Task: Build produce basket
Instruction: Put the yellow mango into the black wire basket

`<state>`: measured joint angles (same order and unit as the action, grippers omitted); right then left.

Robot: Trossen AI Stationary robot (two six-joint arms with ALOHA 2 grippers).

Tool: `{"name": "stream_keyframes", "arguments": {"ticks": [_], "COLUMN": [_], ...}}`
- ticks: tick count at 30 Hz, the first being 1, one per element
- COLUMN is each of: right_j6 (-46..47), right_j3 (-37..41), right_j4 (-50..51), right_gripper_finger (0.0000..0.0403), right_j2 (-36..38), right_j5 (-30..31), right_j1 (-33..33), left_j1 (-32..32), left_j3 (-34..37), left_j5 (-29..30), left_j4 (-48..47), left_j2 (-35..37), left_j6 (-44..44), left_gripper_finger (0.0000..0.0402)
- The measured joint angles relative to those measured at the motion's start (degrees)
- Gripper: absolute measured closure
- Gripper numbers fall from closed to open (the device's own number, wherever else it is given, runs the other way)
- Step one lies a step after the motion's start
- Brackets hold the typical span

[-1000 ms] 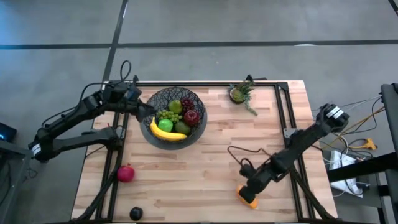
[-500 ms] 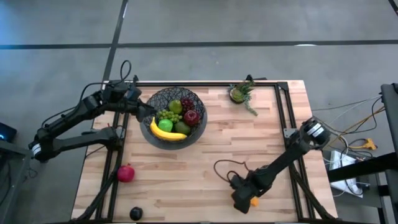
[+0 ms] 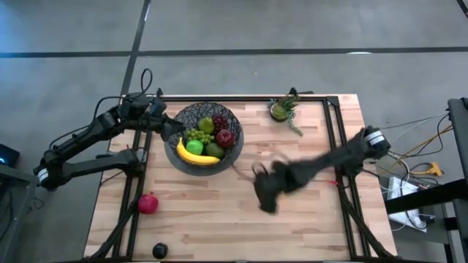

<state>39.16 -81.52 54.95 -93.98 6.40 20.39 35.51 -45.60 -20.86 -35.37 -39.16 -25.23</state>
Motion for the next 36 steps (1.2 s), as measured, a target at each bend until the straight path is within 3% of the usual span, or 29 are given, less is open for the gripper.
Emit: {"name": "stream_keyframes", "arguments": {"ticks": [4,7,10,13,23,31,36], "right_j6": [-8.5,-11.8,-12.2,-11.8,-7.9,1.1,7.1], "right_j3": [-0.2,-0.2,-0.7,-3.1,-19.3,-34.5,-41.5], "right_j4": [-17.3,-37.1,-55.5,-64.4,-63.9,-61.7,-60.8], "right_gripper_finger": [0.0227,0.0227,0.0227,0.0227,0.0224,0.0221,0.0220], "right_j2": [1.3,-0.5,-4.6,-9.7,-26.0,-38.1,-44.4], "right_j5": [0.2,-4.8,-8.1,-7.9,-7.6,-0.5,0.5], "right_j1": [-11.9,-19.9,-25.7,-30.0,-35.8,-36.2,-36.2], "left_j1": [0.0,-0.2,-0.7,-0.8,-0.8,-0.7,-0.8], "left_j3": [0.0,-0.1,-0.2,-0.2,0.0,0.4,0.5], "left_j5": [0.0,0.0,0.0,0.0,1.5,5.9,6.3], "left_j4": [2.1,2.1,2.1,2.1,1.9,1.9,2.0], "left_j2": [-0.5,-0.5,0.2,1.3,3.4,2.4,2.1], "left_j6": [-0.7,-1.6,-2.9,-3.1,-3.0,-2.1,-1.4], "left_gripper_finger": [0.0251,0.0251,0.0251,0.0251,0.0251,0.0251,0.0251]}}
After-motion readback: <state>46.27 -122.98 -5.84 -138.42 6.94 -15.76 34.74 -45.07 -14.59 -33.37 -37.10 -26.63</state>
